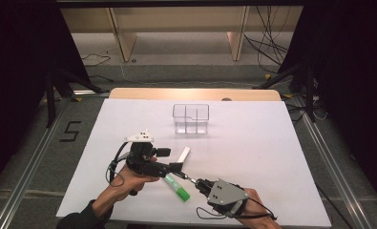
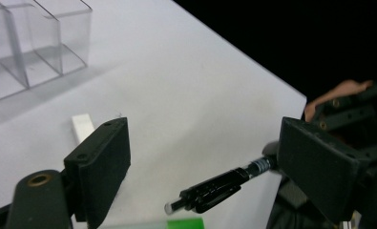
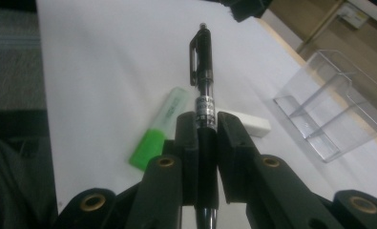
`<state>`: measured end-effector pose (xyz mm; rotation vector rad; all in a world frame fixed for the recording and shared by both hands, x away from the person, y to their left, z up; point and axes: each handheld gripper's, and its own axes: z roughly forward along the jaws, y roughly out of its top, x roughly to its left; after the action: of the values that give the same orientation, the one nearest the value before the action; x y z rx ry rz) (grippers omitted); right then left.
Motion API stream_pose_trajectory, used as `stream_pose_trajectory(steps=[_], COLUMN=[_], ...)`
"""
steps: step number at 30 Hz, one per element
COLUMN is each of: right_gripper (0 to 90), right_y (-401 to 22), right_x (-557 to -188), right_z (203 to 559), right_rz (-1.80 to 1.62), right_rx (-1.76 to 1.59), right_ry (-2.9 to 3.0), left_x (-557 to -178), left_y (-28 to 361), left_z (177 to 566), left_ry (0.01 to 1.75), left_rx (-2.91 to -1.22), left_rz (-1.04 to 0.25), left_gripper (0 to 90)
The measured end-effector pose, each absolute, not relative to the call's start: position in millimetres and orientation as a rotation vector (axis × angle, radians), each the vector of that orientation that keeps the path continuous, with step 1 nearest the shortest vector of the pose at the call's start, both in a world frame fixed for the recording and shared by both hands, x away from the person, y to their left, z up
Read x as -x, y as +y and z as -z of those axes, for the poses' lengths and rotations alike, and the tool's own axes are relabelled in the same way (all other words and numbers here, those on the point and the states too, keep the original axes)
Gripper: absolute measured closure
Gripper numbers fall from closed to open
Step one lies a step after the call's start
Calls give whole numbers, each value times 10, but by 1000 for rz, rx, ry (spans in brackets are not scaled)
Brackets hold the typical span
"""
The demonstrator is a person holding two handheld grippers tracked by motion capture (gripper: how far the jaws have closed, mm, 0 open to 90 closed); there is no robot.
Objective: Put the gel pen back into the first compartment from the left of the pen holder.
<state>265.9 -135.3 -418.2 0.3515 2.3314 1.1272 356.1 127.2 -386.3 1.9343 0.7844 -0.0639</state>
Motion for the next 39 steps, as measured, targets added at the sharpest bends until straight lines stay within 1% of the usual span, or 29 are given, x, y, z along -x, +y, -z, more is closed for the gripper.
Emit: stream_pose_trajectory(steps=[2,9,16,23,28,31,39], right_gripper=[803,804,803,803,803,803,803], right_y=[-1344,-1299,-1253,-1205,-1179,-1161,-1130], right_x=[-2665,-2691,-2721,-2735,-2726,-2730,-2713], right_z=[4175,4123,4060,4063,4068,4061,4071], right_rz=[-1093,-1004,-984,-984,-970,-961,-952], right_rx=[-293,-130,-70,-4,28,43,66], right_ry=[2364,2458,2529,2564,2589,2588,2613], left_x=[-3555,-3524,-3468,-3428,-3416,-3417,-3393], left_y=[1237,1105,993,884,822,790,725], left_z=[3854,3850,3866,3909,3941,3952,3958], left_ry=[745,602,462,374,319,293,207], left_rx=[-2002,-2229,-2393,-2489,-2550,-2571,-2620], left_rz=[68,142,162,218,227,246,250], left_gripper=[188,212,241,292,336,382,484])
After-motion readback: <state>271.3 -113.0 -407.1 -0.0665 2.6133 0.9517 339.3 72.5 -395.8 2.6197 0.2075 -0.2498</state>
